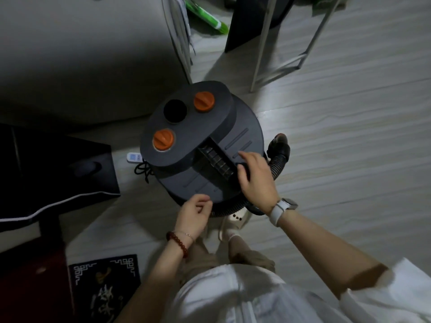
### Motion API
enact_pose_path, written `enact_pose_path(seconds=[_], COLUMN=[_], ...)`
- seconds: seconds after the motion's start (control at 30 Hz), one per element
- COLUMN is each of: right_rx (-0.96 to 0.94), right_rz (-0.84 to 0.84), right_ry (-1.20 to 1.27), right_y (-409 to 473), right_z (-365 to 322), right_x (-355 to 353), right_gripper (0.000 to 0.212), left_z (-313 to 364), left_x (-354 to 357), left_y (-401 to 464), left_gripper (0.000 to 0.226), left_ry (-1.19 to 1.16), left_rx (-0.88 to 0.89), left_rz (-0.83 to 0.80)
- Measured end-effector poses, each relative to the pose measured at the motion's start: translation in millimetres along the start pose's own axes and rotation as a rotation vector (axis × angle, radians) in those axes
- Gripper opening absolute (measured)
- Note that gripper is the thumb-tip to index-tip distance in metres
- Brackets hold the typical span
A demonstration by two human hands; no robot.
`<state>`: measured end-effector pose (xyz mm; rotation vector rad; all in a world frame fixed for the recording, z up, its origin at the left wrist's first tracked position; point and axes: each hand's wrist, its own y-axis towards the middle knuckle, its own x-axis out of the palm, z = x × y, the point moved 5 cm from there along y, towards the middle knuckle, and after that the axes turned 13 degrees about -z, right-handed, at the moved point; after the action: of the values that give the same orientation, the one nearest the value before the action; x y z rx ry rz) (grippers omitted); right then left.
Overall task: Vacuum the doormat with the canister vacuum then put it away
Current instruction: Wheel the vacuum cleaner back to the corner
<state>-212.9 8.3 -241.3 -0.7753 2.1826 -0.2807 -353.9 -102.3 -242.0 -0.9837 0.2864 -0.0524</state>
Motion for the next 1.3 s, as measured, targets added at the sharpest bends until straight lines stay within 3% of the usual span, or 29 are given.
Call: enact_pose_path(seconds=[0.13,0.27,0.4,0.5,0.67,0.8,1.13,1.3], right_rx=[0.039,0.190,0.206,0.219,0.240,0.286,0.514,0.598], right_rz=[-0.156,-0.247,-0.326,-0.273,-0.192,-0.113,0.097,0.300], right_ry=[0.093,0.160,0.315,0.318,0.302,0.312,0.546,0.646], right_y=[23.4,51.4,55.1,49.4,38.1,13.8,-89.6,-143.9], right_z=[-36.2,-34.6,-31.1,-26.0,-9.5,16.3,139.7,209.5], right_x=[22.9,25.1,25.9,28.0,19.2,5.9,-51.1,-95.9], right_gripper=[0.047,0.035,0.038,0.043,0.050,0.049,0.055,0.054], left_z=[23.5,28.3,27.3,23.2,24.6,36.0,94.3,140.9], left_x=[-53.2,-85.2,-87.7,-80.9,-62.0,-30.8,112.7,212.1], left_y=[-8.9,9.4,46.7,64.0,66.0,64.1,59.0,58.8], left_gripper=[0.022,0.044,0.072,0.063,0.054,0.054,0.052,0.061], left_ry=[0.271,0.334,0.467,0.512,0.550,0.569,0.769,0.890], left_rx=[0.320,0.320,0.272,0.312,0.434,0.501,0.627,0.677], left_rz=[0.331,0.479,0.339,0.317,0.426,0.384,0.177,-0.005])
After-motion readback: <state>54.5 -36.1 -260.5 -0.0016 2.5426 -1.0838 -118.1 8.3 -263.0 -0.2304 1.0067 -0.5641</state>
